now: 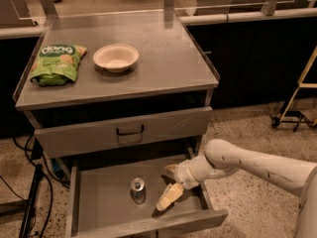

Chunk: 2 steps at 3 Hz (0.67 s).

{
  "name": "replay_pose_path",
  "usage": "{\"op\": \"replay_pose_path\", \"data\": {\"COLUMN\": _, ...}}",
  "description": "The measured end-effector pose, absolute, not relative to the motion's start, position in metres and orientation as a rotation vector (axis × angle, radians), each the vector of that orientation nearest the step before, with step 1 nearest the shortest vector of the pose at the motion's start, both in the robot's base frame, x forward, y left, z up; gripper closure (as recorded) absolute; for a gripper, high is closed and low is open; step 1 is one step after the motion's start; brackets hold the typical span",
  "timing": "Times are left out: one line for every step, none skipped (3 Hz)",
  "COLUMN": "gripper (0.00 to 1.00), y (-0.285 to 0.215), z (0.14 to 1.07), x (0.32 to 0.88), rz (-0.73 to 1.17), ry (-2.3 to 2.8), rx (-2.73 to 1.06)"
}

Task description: Pick redbull can from middle drawer and place on counter

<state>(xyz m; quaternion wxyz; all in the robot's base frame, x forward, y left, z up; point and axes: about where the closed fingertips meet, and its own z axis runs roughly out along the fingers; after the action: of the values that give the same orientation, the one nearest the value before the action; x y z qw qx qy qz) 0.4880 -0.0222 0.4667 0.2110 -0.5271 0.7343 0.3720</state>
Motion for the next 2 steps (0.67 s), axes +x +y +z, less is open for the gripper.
{"op": "replay_pose_path", "data": {"gripper": 0.00, "y": -0.007, "z": 0.453, "x": 0.500, "rz": 1.057, "ry": 2.013, "rx": -1.395}}
{"op": "replay_pose_path", "data": {"gripper": 0.00, "y": 0.007, "z": 0.447, "x": 0.513, "rz": 1.076, "ry": 1.980, "rx": -1.373}}
